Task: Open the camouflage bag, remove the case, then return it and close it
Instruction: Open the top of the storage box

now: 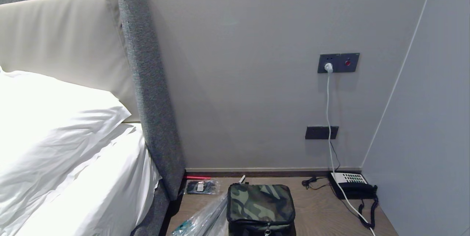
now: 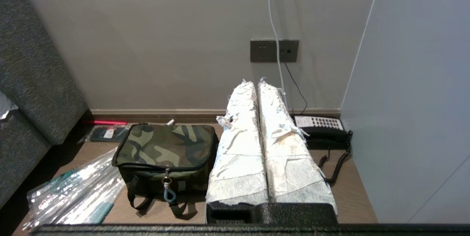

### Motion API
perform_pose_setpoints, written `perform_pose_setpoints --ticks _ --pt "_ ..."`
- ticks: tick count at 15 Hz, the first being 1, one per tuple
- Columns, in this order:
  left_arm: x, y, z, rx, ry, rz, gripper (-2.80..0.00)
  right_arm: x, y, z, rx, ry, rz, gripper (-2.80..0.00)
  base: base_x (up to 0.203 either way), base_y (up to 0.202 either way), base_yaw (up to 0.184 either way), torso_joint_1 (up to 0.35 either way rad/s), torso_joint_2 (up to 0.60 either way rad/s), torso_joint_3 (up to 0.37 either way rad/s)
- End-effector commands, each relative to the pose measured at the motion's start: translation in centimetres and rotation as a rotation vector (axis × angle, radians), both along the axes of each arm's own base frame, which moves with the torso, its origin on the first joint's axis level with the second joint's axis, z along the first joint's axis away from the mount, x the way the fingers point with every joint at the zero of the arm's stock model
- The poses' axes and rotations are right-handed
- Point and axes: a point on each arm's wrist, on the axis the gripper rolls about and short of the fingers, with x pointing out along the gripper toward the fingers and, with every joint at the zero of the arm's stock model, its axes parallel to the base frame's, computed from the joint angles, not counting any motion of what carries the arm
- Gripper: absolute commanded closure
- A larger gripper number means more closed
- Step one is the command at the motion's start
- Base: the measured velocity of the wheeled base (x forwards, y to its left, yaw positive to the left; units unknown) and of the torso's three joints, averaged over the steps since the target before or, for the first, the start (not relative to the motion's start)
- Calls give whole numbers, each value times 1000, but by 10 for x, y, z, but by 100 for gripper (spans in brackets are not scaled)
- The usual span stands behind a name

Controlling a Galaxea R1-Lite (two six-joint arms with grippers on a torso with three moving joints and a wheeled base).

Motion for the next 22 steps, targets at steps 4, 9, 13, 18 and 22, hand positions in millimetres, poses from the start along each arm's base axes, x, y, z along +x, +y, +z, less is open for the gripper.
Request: perform_pose_setpoints --ticks 4,9,13,18,22 --pt "0 0 0 0 0 0 0 -2 0 -1 0 -28 1 0 0 0 0 0 0 0" --pt "0 0 0 -1 0 0 0 -2 0 -1 0 -28 1 0 0 0 0 0 0 0" --pt "0 0 0 -5 0 0 0 -2 0 -1 0 -28 1 0 0 0 0 0 0 0" --pt "0 0 0 3 -2 0 0 -2 0 -1 0 -28 1 0 0 0 0 0 3 -134" --pt "0 0 0 3 -2 0 0 -2 0 -1 -1 -28 1 0 0 0 0 1 1 -197"
